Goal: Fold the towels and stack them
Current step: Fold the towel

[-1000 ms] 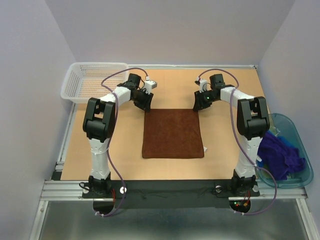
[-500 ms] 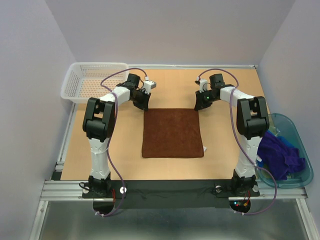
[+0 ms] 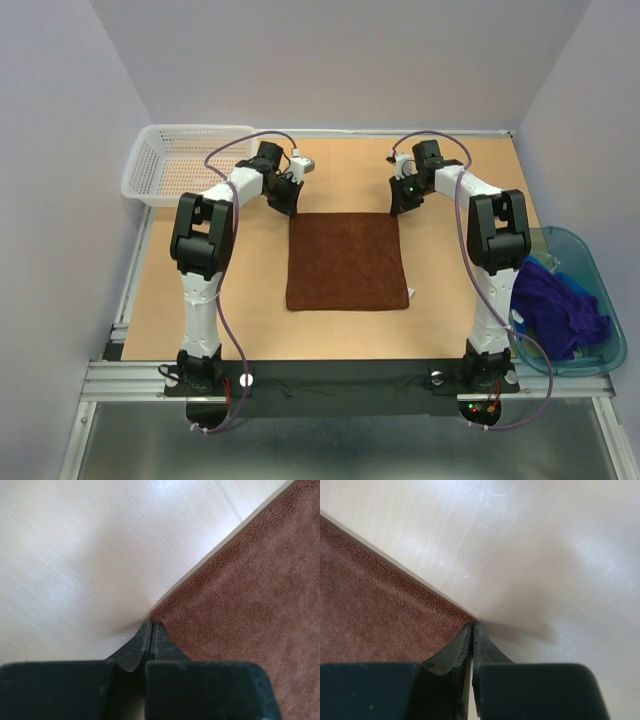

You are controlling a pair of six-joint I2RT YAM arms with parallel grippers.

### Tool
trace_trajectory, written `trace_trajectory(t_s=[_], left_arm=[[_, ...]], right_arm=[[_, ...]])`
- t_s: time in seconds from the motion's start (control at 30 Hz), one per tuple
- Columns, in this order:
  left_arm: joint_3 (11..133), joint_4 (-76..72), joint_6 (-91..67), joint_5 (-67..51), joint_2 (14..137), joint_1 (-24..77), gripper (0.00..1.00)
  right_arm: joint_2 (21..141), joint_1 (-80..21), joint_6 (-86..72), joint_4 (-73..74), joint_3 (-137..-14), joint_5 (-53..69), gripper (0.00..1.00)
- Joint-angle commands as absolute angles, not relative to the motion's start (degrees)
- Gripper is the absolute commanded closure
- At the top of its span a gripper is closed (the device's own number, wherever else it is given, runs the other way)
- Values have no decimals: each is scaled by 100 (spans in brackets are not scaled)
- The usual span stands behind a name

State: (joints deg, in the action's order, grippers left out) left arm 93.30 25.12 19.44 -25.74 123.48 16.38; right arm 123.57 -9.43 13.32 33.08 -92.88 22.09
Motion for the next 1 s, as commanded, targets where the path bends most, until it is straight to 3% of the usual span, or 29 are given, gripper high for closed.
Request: trace_trajectory(t_s=[0.0, 0.3, 0.97], left_arm=[[9808, 2619, 1951, -2339, 12243, 1556, 100], [9449, 2154, 1846, -2188, 11585, 1564, 100], [7929, 1397, 897, -2004, 10257, 1705, 100]], right_arm=[[12393, -905, 1406, 3472, -9746, 1574, 100], [12015, -905, 1503, 3428, -9905, 1424, 100], [10846, -914, 985, 3261, -8729, 1731, 99]])
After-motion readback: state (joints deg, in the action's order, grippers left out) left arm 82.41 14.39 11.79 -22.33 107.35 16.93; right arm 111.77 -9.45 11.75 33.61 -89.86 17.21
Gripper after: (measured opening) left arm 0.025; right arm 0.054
